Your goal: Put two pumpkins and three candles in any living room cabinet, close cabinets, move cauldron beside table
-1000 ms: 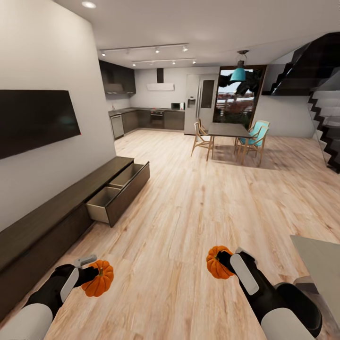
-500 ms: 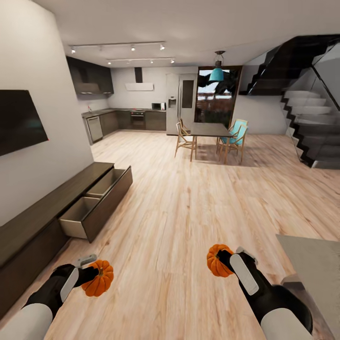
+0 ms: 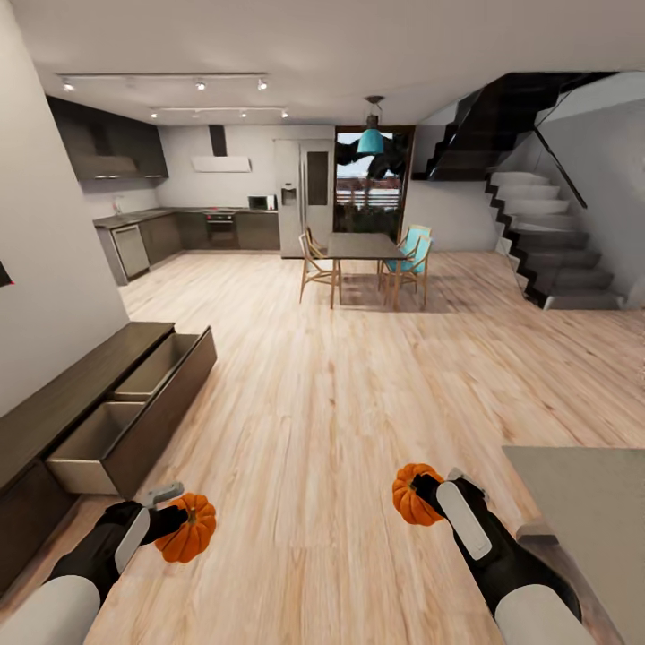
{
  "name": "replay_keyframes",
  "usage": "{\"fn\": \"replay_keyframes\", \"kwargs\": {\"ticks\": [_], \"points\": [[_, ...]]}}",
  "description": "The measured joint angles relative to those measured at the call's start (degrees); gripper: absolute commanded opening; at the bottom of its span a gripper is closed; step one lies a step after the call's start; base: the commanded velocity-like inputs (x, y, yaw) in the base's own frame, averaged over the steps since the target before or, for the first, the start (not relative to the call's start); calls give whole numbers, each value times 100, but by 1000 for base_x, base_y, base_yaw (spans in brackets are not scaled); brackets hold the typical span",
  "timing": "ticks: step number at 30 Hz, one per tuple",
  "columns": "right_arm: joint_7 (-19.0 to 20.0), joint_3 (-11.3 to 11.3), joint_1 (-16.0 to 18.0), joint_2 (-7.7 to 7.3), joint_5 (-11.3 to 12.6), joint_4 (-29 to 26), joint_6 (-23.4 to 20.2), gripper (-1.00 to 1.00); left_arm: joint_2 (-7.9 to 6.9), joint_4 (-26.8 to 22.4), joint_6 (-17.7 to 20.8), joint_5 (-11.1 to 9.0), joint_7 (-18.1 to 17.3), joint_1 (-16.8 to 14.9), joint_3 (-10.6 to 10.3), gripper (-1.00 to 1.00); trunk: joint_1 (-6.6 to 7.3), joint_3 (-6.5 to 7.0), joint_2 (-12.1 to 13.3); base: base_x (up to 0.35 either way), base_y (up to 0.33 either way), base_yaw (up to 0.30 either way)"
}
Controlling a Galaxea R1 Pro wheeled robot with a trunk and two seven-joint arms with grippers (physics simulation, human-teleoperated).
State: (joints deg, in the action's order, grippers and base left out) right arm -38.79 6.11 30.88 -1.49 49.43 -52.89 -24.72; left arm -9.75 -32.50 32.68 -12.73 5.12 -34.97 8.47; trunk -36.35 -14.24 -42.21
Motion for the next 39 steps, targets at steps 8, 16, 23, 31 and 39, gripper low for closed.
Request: {"fn": "replay_keyframes", "kwargs": {"ticks": [8,16,23,31,39], "points": [[0,20,-2,7,-7,-3,7,-100,0,0,-1,3,-2,0,-1,-100,0,0,0,326,7,-12],[0,19,-4,9,-9,6,24,-100,0,0,-7,4,0,0,-1,-100,0,0,0,327,0,0],[1,7,-4,7,-4,22,25,-100,0,0,-8,4,-1,0,-1,-100,0,0,0,328,0,0],[489,4,-4,1,-2,23,30,-100,0,0,-16,3,1,0,-2,-100,0,0,0,329,0,0],[578,4,-4,4,-11,32,32,-100,-1,0,-16,3,3,0,-1,-100,0,0,0,329,0,0]]}}
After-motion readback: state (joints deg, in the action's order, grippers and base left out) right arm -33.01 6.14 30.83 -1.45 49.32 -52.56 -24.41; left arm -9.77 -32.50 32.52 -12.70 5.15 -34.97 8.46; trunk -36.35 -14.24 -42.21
